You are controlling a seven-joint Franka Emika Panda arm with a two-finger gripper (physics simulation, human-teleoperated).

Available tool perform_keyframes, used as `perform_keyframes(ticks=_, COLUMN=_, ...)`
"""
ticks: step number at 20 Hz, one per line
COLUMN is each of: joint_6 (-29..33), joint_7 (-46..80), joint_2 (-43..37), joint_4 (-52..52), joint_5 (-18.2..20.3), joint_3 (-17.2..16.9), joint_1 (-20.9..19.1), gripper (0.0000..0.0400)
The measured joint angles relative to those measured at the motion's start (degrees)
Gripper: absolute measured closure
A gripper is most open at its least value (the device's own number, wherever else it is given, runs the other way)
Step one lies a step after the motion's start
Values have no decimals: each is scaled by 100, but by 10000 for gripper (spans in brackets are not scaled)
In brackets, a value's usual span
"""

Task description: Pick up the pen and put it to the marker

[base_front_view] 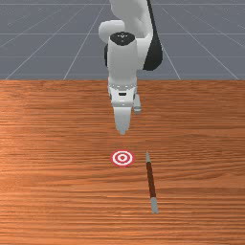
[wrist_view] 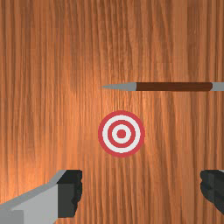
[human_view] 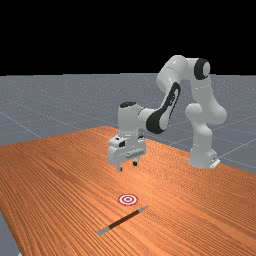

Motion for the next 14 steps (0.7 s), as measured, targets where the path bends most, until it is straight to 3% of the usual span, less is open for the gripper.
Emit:
perform_keyframes(ticks=1, joint_6=0, joint_7=0, joint_2=0, joint_4=0, joint_5=0, joint_3=0, joint_1=0, gripper=157)
perform_keyframes(ticks=2, joint_6=0, joint_7=0, joint_2=0, joint_4=0, joint_5=0, joint_3=0, joint_1=0, gripper=252)
perform_keyframes(ticks=4, joint_6=0, joint_7=0, joint_2=0, joint_4=0, joint_5=0, joint_3=0, joint_1=0, gripper=346)
perform_keyframes(ticks=7, joint_6=-63, joint_7=0, joint_2=29, joint_4=56, joint_5=0, joint_3=0, joint_1=0, gripper=388)
perform_keyframes(ticks=12, joint_6=-299, joint_7=-6, joint_2=137, joint_4=264, joint_5=0, joint_3=-1, joint_1=-3, gripper=399)
perform_keyframes(ticks=14, joint_6=-92, joint_7=-195, joint_2=82, joint_4=141, joint_5=-34, joint_3=49, joint_1=-11, gripper=400)
